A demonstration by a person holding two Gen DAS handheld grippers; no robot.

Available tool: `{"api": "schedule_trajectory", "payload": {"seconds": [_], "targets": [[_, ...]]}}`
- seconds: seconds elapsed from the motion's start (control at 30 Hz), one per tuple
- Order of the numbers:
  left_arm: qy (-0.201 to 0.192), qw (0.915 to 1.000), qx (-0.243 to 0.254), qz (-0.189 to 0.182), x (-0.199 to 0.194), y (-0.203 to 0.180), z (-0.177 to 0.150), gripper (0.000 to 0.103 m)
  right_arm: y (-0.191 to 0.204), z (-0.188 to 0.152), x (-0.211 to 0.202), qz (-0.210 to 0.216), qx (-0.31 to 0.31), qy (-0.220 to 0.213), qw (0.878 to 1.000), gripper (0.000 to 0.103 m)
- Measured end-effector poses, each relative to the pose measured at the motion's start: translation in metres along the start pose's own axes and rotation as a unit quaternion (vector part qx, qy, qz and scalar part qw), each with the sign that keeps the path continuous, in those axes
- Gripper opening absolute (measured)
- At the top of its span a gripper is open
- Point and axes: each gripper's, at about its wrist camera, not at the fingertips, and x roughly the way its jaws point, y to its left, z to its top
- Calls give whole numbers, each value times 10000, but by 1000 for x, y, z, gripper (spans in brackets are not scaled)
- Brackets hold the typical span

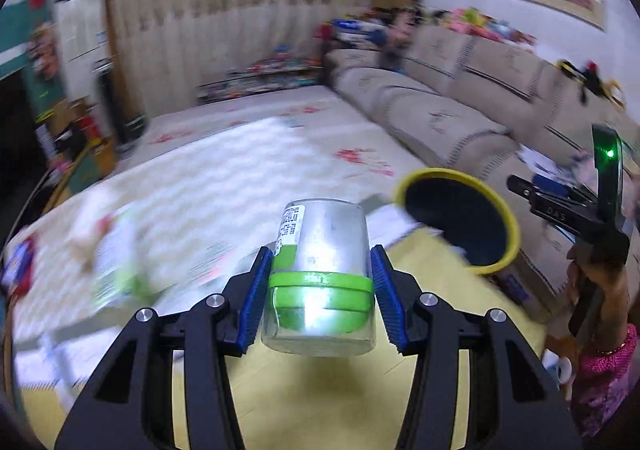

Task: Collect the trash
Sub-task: 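Carry the clear container over the bin and open the left tool, then grasp the white box with black floral print with the right tool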

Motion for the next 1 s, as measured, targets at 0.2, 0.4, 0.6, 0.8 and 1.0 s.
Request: {"api": "schedule_trajectory", "payload": {"seconds": [0.2,0.4,0.6,0.8,1.0], "targets": [[250,9953,633,-687,64,-80,38,50,-48,0,-14,-230,332,-106,9991,66],[559,9909,844,-888,131,-133,62,50,-73,-3,-15,-335,562,-109,9978,66],[781,9911,681,-830,171,-143,69,62,-83,-6,-8,-327,661,-32,9973,66],[378,9950,646,-668,135,-124,67,72,-79,-8,-2,-243,639,31,9977,66],[-7,9989,193,-417,65,-68,41,88,-54,-9,1,-31,451,104,9989,67]]}}
